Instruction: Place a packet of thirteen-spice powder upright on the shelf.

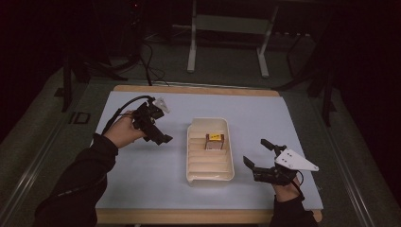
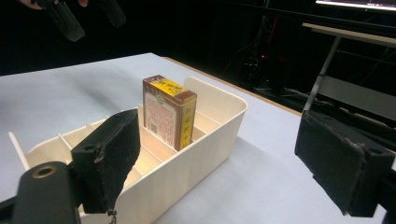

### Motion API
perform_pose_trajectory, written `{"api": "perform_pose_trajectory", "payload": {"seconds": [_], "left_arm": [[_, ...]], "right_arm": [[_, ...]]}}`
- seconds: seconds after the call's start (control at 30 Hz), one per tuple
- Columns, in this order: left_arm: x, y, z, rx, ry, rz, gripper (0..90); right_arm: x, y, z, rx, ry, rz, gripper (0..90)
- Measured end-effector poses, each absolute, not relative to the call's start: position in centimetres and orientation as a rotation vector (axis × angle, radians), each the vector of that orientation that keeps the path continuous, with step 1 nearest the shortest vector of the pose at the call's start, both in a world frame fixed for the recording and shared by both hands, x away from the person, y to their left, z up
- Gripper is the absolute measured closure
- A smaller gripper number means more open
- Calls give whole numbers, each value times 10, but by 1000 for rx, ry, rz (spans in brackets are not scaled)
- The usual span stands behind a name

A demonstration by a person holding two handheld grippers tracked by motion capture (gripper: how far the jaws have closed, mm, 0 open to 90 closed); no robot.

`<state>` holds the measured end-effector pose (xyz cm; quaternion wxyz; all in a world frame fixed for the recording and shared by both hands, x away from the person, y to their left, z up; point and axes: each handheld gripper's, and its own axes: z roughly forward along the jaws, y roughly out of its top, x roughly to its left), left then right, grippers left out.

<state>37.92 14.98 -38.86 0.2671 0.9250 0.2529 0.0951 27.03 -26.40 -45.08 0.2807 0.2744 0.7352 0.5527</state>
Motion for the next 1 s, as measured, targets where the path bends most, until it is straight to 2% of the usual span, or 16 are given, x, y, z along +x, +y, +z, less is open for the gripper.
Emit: {"api": "perform_pose_trajectory", "payload": {"seconds": [0.27, 0.57, 0.77, 1.0], "left_arm": [[360, 163, -405, 2403, 779, 260, 13], [331, 178, -419, 2290, 870, 321, 13], [305, 185, -427, 2251, 868, 355, 13], [272, 188, -441, 2188, 955, 524, 13]], "right_arm": [[270, -264, -450, 732, 1969, 1474, 142], [269, -263, -450, 729, 1965, 1462, 142], [269, -263, -450, 728, 1966, 1460, 142], [268, -263, -450, 724, 1962, 1461, 142]]}}
